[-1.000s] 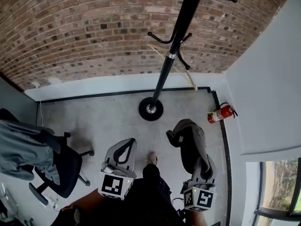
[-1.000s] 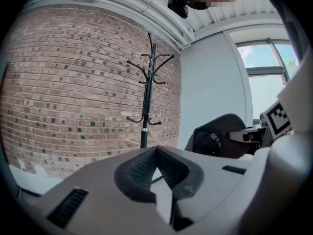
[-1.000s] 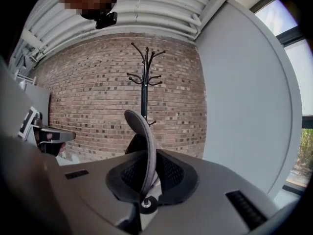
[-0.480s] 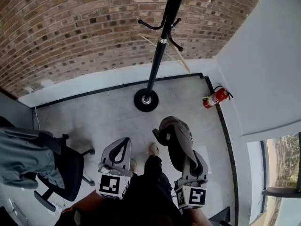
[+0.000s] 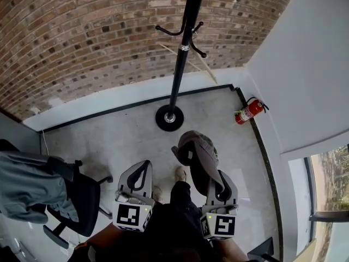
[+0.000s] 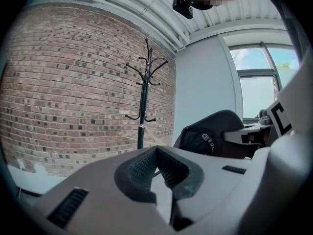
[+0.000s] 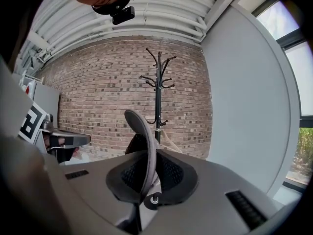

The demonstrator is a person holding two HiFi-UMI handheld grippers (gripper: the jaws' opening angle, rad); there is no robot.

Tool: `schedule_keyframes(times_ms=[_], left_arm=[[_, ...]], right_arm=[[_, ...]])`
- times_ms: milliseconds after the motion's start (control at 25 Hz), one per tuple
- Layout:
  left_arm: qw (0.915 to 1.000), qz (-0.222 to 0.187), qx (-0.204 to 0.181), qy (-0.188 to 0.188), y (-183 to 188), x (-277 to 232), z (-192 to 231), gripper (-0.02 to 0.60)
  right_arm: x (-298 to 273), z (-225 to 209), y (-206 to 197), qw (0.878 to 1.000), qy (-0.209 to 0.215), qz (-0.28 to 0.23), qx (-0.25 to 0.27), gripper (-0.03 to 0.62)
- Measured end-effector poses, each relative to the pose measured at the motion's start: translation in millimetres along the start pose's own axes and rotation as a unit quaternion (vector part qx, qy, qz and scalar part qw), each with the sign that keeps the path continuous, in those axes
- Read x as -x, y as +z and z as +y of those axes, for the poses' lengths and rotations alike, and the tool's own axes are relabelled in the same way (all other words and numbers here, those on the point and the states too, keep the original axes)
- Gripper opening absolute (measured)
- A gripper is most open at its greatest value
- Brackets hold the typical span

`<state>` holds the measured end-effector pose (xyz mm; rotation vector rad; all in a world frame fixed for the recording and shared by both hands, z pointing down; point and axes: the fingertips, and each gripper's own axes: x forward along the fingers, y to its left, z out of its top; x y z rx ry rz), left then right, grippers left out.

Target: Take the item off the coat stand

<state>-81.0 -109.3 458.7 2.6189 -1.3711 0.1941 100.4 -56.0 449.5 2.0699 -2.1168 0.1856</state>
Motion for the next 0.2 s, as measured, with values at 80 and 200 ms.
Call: schedule_keyframes(times_ms=[80, 200], left_arm=[[1.0, 0.0, -0.001, 0.001, -0.5, -0.5, -2.4, 0.025], [1.0, 0.002, 0.0, 0.001, -2.6, -2.9, -6.9, 0.025]], right_arm=[[0.4, -1.4, -1.3, 1.0, 0.002, 0.001, -0.001, 0.031], [0.9, -6.6, -3.7, 1.0, 0.0, 0.002, -0.005, 0.031]])
